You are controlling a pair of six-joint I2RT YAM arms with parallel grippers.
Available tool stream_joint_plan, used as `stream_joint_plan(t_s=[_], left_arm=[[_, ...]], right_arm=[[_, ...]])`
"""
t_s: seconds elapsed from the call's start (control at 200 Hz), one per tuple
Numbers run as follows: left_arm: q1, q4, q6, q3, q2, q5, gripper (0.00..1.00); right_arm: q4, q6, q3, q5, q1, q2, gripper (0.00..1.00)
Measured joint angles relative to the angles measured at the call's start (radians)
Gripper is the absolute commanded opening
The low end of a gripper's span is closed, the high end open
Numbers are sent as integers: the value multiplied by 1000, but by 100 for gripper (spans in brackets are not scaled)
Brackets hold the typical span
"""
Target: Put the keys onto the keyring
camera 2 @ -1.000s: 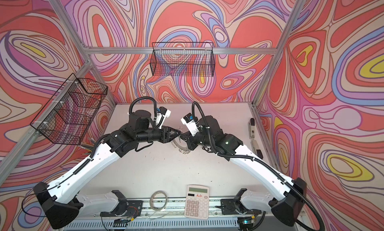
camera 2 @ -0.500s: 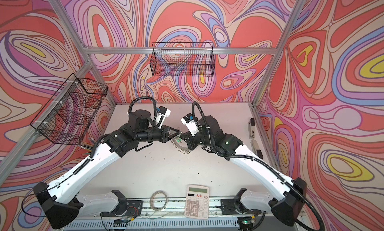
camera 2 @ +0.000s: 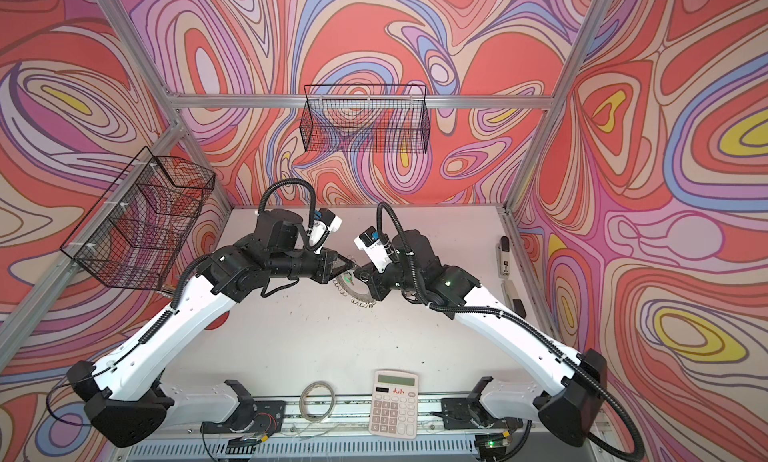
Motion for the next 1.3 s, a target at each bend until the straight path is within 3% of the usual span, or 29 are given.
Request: stream_joint_plan(t_s=[0.055, 0.11, 0.175, 0.321, 0.521, 0.786, 1.137, 1.302], left_arm=[[0, -13, 5, 6, 1, -3, 0], [0, -36, 6, 10, 0, -15, 0], [1, -47, 3, 11, 0, -30, 0], [-1, -83, -14, 37, 4, -81, 0], [-14, -97, -63, 114, 35, -151, 0], [-14, -100, -119, 136, 89, -159, 0], [-13, -84, -185, 145, 93, -154, 0], [-13, -68, -195, 153, 93, -155, 0]], right_arm=[[3, 4, 0, 0, 0, 0, 35], [-5, 8, 0, 10, -4, 0, 50], [-6, 20, 0, 19, -11, -1, 58], [2, 33, 0, 15, -13, -12, 66], [11, 42, 37, 27, 0, -14, 70], [85, 33, 71, 42, 21, 32, 75], [110, 12, 80, 119, 34, 79, 73], [151, 31, 63, 185, 38, 79, 66]])
